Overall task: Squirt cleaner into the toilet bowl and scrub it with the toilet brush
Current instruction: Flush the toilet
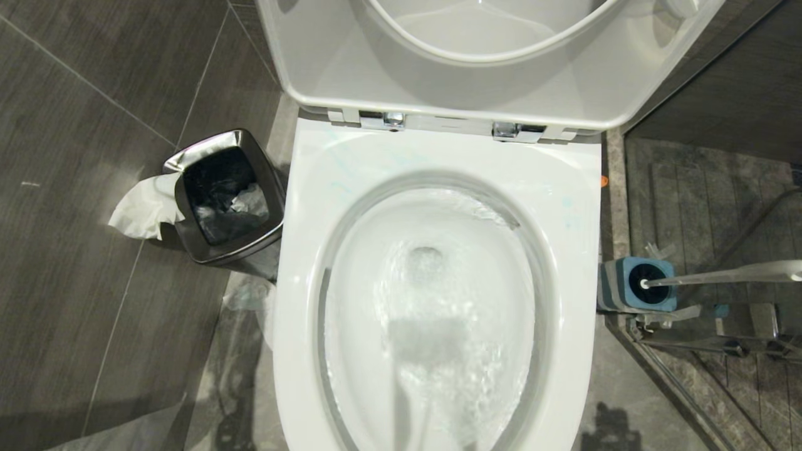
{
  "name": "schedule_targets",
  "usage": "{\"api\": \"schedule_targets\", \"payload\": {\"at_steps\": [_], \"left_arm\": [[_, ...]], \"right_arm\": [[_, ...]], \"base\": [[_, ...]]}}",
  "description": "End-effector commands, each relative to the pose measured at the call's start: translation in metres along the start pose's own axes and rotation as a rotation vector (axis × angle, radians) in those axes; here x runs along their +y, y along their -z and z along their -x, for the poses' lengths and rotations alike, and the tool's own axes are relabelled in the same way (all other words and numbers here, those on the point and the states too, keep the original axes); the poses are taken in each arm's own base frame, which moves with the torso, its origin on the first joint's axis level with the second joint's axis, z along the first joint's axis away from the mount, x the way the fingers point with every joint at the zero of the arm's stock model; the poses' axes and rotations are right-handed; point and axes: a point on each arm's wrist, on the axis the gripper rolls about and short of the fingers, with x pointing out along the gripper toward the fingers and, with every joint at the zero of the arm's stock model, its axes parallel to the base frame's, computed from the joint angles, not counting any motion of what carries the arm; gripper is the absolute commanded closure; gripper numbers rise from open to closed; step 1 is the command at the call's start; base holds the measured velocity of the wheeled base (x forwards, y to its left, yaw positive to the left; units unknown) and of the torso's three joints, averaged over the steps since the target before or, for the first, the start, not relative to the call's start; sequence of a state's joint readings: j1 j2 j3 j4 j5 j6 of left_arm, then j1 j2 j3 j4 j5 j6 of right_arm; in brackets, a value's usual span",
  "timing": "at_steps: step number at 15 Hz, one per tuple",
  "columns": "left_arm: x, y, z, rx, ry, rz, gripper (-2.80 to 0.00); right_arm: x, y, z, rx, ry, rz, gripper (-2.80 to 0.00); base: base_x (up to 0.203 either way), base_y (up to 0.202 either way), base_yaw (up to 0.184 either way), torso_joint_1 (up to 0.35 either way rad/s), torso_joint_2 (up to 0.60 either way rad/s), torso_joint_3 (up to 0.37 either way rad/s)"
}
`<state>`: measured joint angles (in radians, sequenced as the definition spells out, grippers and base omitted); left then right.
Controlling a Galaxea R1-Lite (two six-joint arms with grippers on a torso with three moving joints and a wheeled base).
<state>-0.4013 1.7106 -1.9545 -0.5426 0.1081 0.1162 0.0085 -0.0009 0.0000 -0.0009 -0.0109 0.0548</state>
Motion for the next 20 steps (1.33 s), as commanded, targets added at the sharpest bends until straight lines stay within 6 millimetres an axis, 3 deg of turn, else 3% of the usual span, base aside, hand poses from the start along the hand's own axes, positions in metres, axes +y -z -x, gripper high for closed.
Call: {"api": "schedule_targets", "payload": {"at_steps": [1,10,16,20], "left_arm": [[0.005,-0.020,0.006,-0.043,-0.010,0.000,0.00],[0.011,-0.051,0.020,-0.047,-0.020,0.006,0.00],[0.010,-0.083,0.055,0.184,0.037,0.113,0.00],[0.010,-0.086,0.067,0.293,0.038,0.238,0.00]], "right_arm": [[0.000,0.000,0.000,0.000,0.000,0.000,0.00],[0.000,0.000,0.000,0.000,0.001,0.000,0.00],[0.000,0.000,0.000,0.000,-0.001,0.000,0.00],[0.000,0.000,0.000,0.000,0.001,0.000,0.00]], "base": [[0.000,0.000,0.000,0.000,0.00,0.000],[0.000,0.000,0.000,0.000,0.00,0.000],[0.000,0.000,0.000,0.000,0.00,0.000],[0.000,0.000,0.000,0.000,0.00,0.000]]}}
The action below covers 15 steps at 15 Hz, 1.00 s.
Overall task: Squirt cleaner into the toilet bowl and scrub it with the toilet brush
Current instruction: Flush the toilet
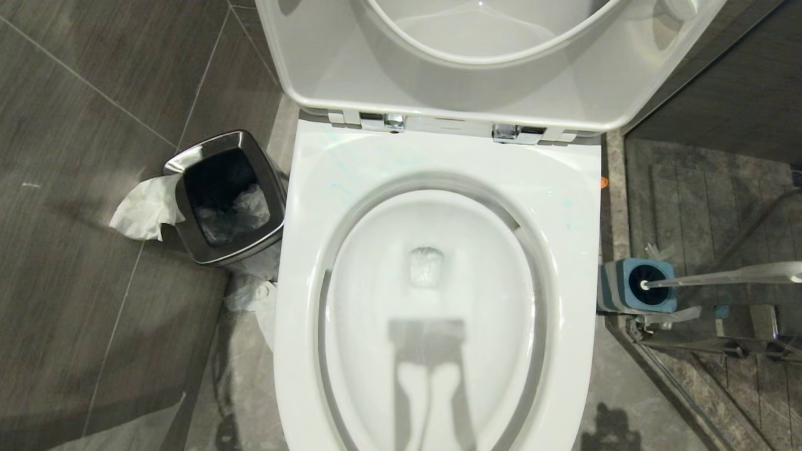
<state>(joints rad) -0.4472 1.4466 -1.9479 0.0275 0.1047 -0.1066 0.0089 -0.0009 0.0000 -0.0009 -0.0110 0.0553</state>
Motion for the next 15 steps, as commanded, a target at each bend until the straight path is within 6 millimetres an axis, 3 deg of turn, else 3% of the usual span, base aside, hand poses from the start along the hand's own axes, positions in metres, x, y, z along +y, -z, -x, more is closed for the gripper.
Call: {"api": "schedule_targets", "payload": {"at_steps": [1,4,12,15], "left_arm": [[0.000,-0.010,0.010,-0.028,0.001,0.027,0.00],[-0.001,-0.009,0.010,-0.012,0.017,0.028,0.00],[-0.010,-0.003,0.041,0.266,0.383,0.127,0.00],[-0.006,-0.001,0.039,0.274,0.364,0.130,0.00]], "right_arm": [[0.000,0.000,0.000,0.001,-0.001,0.000,0.00],[0.000,0.000,0.000,0.002,0.000,0.000,0.00],[0.000,0.000,0.000,0.000,-0.001,0.000,0.00],[0.000,0.000,0.000,0.001,0.000,0.000,0.00]], "base": [[0.000,0.000,0.000,0.000,0.00,0.000],[0.000,0.000,0.000,0.000,0.00,0.000],[0.000,0.000,0.000,0.000,0.00,0.000],[0.000,0.000,0.000,0.000,0.00,0.000]]}}
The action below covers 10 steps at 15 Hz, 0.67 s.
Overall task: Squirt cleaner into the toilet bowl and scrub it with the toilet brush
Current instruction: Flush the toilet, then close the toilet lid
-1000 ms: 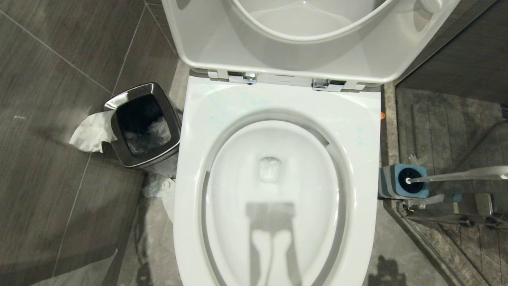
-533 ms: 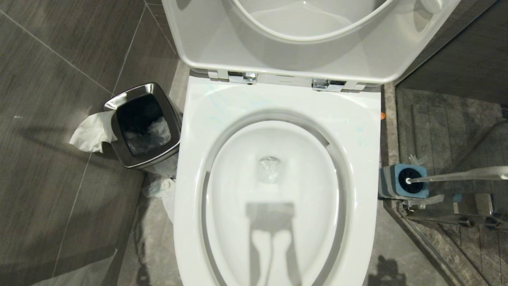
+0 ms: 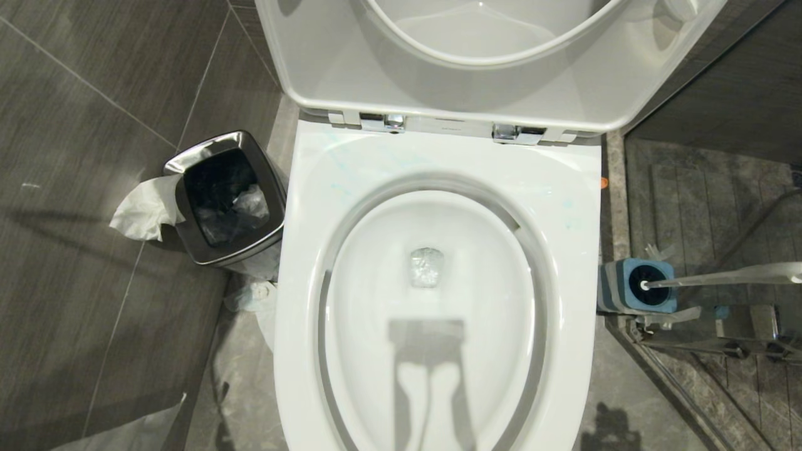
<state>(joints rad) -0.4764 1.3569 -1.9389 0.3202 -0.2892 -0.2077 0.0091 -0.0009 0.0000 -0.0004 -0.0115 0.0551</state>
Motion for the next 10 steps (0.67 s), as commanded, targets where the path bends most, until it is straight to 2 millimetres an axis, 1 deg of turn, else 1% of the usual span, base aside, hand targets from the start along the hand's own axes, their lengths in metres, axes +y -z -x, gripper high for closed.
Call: {"api": "schedule_targets", "payload": {"at_steps": [1,2,5,7,8,9,10], "left_arm": [[0.006,-0.001,0.003,-0.006,-0.040,0.014,0.00],[0.009,-0.001,0.001,-0.005,-0.053,0.017,0.00],[0.022,0.004,-0.016,-0.016,-0.088,0.017,0.00],[0.030,0.000,-0.035,-0.128,-0.060,-0.011,0.00],[0.036,0.001,-0.049,-0.179,-0.043,-0.006,0.00],[0.040,0.002,-0.057,-0.209,-0.009,0.010,0.00],[0.042,0.003,-0.059,-0.186,0.051,0.027,0.00]], "right_arm": [[0.000,0.000,0.000,0.001,-0.001,0.000,0.00],[0.000,0.000,0.000,0.000,0.000,0.000,0.00],[0.000,0.000,0.000,0.000,-0.001,0.000,0.00],[0.000,0.000,0.000,0.000,-0.001,0.000,0.00],[0.000,0.000,0.000,0.001,-0.001,0.000,0.00],[0.000,0.000,0.000,0.000,-0.001,0.000,0.00],[0.000,0.000,0.000,0.000,-0.001,0.000,0.00]], "base": [[0.000,0.000,0.000,0.000,0.00,0.000],[0.000,0.000,0.000,0.000,0.00,0.000],[0.000,0.000,0.000,0.000,0.00,0.000],[0.000,0.000,0.000,0.000,0.00,0.000],[0.000,0.000,0.000,0.000,0.00,0.000],[0.000,0.000,0.000,0.000,0.00,0.000],[0.000,0.000,0.000,0.000,0.00,0.000]]}}
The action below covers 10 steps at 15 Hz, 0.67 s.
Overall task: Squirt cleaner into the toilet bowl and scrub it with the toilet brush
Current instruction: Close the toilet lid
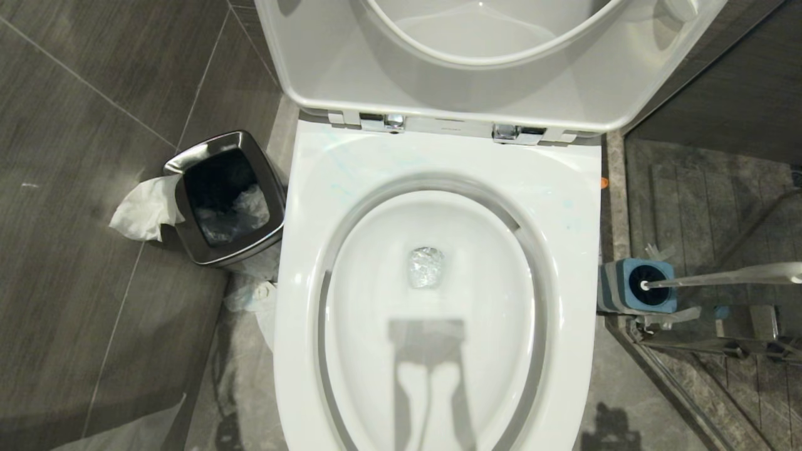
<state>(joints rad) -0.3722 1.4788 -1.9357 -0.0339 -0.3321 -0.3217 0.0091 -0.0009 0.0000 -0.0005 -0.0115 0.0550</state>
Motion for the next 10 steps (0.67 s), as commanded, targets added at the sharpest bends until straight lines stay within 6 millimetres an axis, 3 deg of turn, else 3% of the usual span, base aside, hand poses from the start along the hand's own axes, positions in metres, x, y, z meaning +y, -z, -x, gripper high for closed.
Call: {"api": "schedule_targets", "payload": {"at_steps": [1,10], "left_arm": [[0.017,0.015,-0.016,0.046,0.072,0.065,0.00],[0.028,0.022,-0.027,0.034,0.156,0.062,0.00]], "right_arm": [[0.000,0.000,0.000,0.001,0.000,0.000,0.00],[0.000,0.000,0.000,0.000,0.001,0.000,0.00]], "base": [[0.000,0.000,0.000,0.000,0.00,0.000],[0.000,0.000,0.000,0.000,0.00,0.000]]}}
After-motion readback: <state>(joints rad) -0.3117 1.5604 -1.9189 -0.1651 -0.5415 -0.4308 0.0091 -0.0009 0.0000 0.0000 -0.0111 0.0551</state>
